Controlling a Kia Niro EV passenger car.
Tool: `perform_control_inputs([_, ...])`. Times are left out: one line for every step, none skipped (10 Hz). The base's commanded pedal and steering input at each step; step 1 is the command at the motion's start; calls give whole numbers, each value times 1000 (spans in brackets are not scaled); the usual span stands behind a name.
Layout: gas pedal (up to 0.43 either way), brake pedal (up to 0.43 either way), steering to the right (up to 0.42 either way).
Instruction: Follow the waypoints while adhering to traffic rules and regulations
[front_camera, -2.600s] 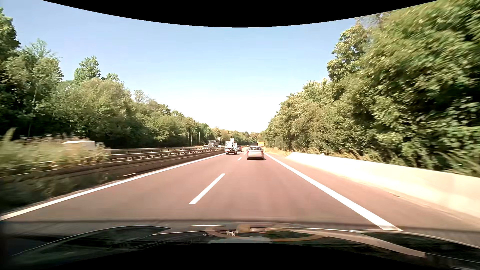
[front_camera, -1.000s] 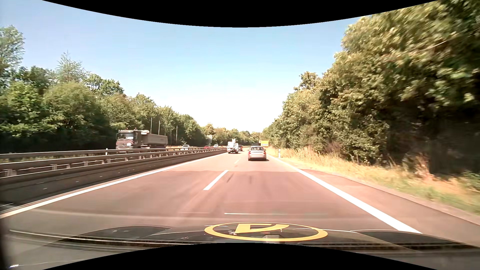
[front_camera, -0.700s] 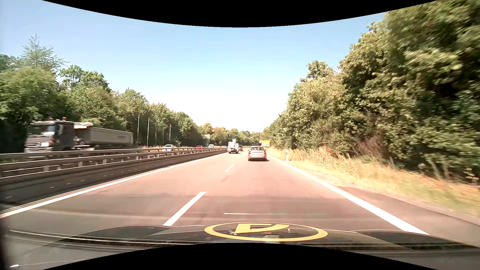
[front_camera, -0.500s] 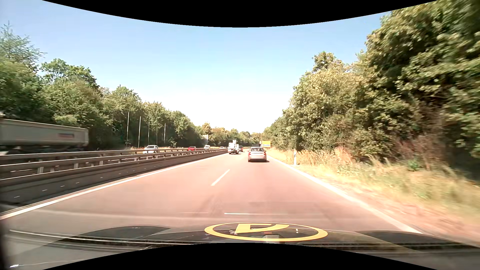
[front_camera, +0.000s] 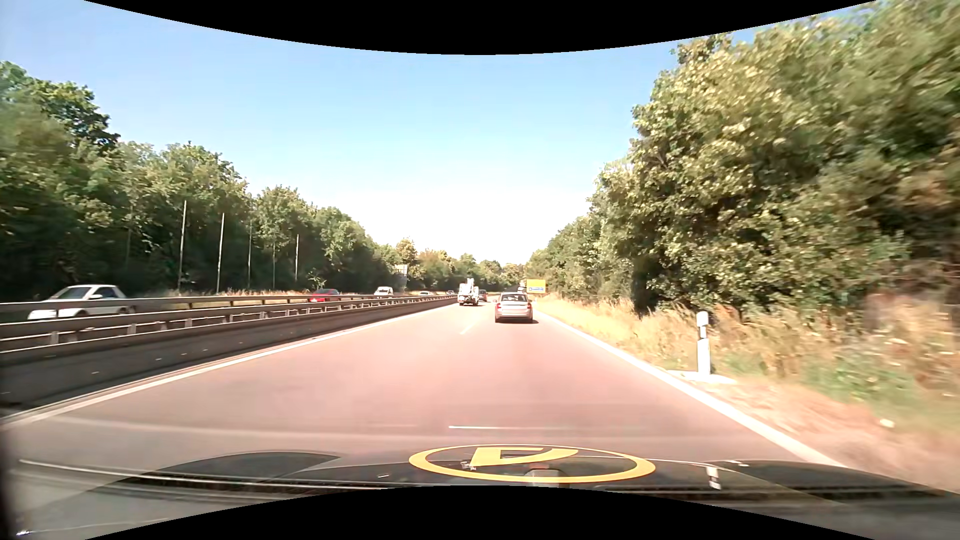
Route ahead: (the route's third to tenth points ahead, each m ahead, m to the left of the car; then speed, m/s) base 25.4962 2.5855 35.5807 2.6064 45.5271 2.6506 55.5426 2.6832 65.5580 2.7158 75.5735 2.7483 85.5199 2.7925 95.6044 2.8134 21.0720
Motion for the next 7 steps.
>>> perform_control_inputs([150, 0, 0])
perform_control_inputs([177, 0, 0])
perform_control_inputs([197, 0, 0])
perform_control_inputs([197, 0, 0])
perform_control_inputs([197, 0, 0])
perform_control_inputs([197, 0, 0])
perform_control_inputs([209, 0, 0])
